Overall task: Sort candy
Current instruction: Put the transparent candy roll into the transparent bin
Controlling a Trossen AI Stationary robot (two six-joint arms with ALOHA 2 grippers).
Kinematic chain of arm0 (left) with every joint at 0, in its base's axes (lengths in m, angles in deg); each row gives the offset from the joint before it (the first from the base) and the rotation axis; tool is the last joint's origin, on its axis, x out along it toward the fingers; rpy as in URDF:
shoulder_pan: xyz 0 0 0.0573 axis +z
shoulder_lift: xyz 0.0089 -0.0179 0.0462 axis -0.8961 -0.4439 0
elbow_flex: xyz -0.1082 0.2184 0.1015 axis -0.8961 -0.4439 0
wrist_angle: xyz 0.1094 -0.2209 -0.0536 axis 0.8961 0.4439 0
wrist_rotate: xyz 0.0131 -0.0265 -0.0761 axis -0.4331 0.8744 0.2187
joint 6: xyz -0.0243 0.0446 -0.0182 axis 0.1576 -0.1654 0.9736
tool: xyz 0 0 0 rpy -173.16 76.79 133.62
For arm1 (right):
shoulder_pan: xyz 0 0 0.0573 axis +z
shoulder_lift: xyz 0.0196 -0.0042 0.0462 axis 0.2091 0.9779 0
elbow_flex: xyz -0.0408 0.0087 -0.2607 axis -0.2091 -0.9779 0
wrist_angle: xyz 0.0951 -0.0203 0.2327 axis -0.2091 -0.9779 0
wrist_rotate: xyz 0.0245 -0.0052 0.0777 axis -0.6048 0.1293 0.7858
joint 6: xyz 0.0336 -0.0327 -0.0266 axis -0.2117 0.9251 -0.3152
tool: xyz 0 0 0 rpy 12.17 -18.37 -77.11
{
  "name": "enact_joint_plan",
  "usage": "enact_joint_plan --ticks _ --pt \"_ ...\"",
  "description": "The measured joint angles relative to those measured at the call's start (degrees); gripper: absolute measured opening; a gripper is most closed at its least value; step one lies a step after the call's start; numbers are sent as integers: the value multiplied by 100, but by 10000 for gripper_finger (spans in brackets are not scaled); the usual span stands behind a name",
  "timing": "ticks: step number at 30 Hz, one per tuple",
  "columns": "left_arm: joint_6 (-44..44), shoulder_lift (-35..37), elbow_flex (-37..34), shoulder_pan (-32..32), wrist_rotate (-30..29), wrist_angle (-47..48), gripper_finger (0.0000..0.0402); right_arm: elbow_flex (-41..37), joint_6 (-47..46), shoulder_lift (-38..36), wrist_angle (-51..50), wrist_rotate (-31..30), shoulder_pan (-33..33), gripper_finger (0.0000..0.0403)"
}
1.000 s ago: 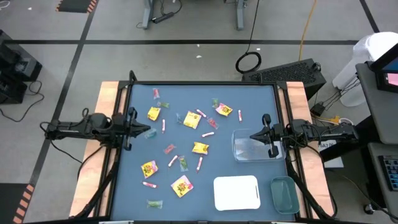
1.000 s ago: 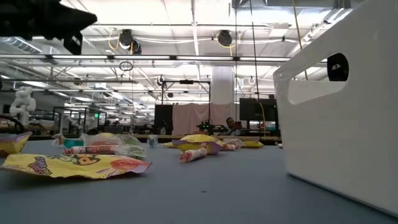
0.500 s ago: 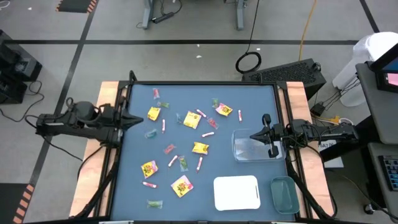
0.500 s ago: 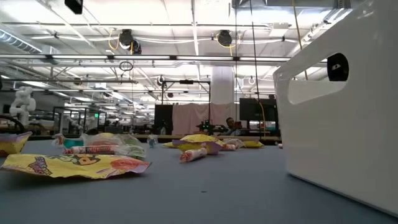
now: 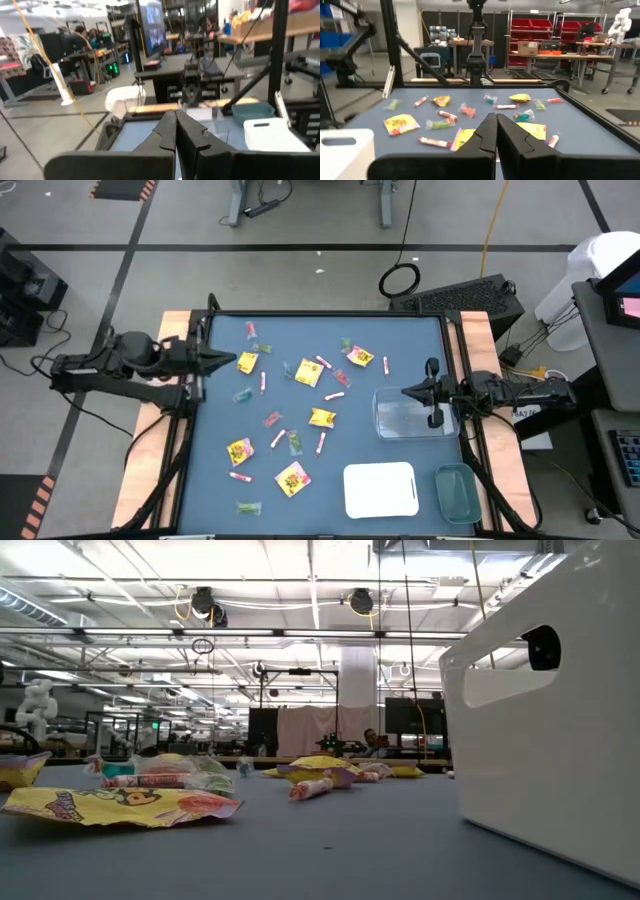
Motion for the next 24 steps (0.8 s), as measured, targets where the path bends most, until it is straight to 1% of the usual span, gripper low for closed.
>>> enact_joint_plan --ticks 5,10,13,17,20,22,24 --pt "116 -382 -129 0 0 40 2 307 -468 26 -1 0 0 0" --pt "210 -803 -255 0 -44 64 2 1018 -424 265 -204 -8 0 0" --pt "312 -1000 -262 0 -66 54 2 1716 -343 593 -655 -136 1 0" --pt "567 -1174 -264 0 -73 24 2 2944 -234 1243 -1636 -695 2 0" --pt "626 -1237 -264 0 -210 13 2 3899 -210 1783 -2291 -1064 1 0" --pt "755 -1268 -264 -2 -278 17 2 4437 -40 2111 -2529 -1082 0 0" --pt "806 -1273 -264 0 -298 13 2 4802 213 2399 -2584 -1018 2 0"
